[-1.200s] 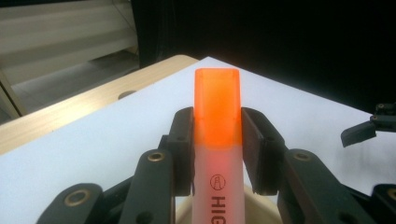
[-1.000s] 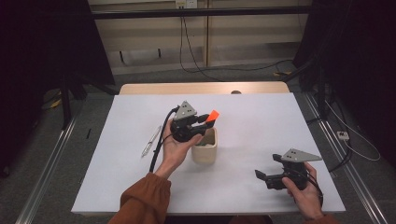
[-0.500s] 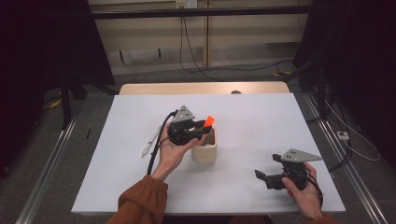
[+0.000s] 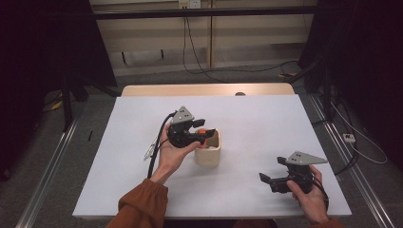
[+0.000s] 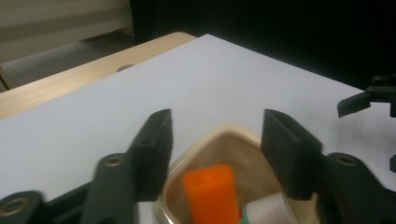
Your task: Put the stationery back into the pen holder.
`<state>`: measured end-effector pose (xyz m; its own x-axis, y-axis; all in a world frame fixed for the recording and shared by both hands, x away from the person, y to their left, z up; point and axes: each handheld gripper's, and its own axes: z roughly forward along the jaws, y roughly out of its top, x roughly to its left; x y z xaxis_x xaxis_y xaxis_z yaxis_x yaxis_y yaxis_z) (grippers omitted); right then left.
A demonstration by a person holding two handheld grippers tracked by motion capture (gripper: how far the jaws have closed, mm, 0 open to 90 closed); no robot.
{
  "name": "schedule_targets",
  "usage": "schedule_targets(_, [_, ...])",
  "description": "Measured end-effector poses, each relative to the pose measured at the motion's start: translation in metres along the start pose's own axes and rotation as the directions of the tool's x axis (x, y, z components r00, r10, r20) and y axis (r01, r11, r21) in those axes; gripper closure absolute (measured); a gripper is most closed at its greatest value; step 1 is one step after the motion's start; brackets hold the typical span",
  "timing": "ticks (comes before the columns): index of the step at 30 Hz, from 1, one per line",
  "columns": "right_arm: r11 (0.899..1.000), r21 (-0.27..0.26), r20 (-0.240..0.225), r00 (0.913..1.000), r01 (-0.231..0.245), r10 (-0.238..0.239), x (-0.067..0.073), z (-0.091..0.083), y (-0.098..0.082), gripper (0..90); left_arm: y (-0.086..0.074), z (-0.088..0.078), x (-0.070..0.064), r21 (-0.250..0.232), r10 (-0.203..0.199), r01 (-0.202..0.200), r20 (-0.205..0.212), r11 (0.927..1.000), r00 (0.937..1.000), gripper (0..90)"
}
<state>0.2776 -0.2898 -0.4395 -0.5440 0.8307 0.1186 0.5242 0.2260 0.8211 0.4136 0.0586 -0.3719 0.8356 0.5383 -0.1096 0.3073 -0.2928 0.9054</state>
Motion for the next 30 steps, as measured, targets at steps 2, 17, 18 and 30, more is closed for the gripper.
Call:
schedule_targets(2, [1.0,0.0,0.0,1.0,0.0,0.0,0.0,0.0,0.0,5.3,-0.001,-0.001,0.001,0.007,-0.012,0.012,-0.009,0.9999,0.9999,31.7])
schedule_targets(17, [1.0,0.002,-0.001,1.0,-0.001,0.001,0.0,0.001,0.0,5.3,0.001,-0.013,0.001,0.061,-0.005,0.013,-0.126,0.9981,0.992,6.0])
schedule_targets(18, [1.0,0.001,0.0,1.0,-0.002,0.002,0.0,0.001,0.0,5.3,0.001,-0.014,0.001,0.058,-0.013,0.02,-0.124,0.9981,0.9922,5.3])
schedule_targets(30, [1.0,0.001,-0.003,1.0,0.003,-0.003,0.001,0.0,0.0,5.3,-0.005,-0.031,0.004,0.053,-0.023,0.029,-0.107,0.9982,0.994,4.8])
